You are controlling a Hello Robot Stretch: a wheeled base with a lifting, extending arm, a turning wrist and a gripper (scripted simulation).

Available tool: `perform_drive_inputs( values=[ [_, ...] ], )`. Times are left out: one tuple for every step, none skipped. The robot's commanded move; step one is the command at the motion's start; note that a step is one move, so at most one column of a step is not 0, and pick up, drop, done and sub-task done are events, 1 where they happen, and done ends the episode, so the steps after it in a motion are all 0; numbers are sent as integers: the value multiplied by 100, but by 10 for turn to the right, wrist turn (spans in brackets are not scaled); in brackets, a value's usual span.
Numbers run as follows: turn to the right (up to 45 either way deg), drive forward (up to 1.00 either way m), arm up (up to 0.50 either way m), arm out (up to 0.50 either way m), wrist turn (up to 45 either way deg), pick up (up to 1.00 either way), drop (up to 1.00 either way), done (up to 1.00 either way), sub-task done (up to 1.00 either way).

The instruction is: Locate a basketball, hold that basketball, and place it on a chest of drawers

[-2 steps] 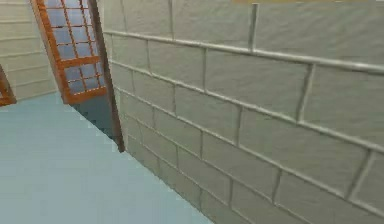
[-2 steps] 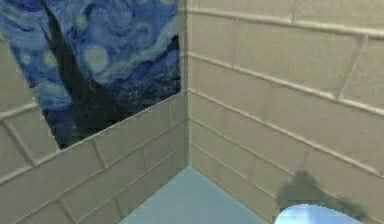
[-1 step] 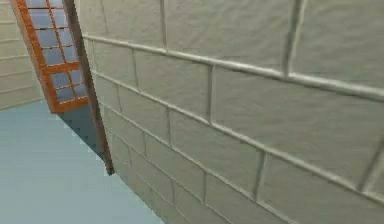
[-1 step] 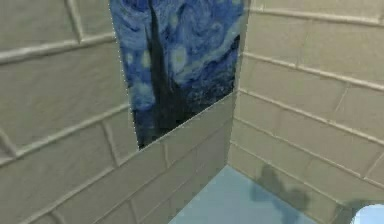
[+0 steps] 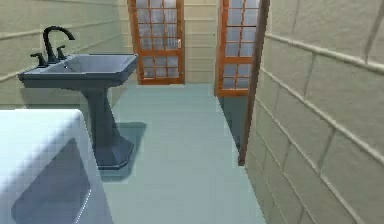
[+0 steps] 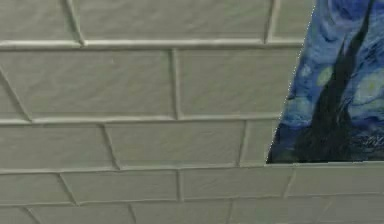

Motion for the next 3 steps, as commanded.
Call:
perform_drive_inputs(
  values=[
    [0,100,0,0,0,0,0,0,0],
    [0,80,0,0,0,0,0,0,0],
    [450,0,0,0,0,0,0,0,0]
  ],
)
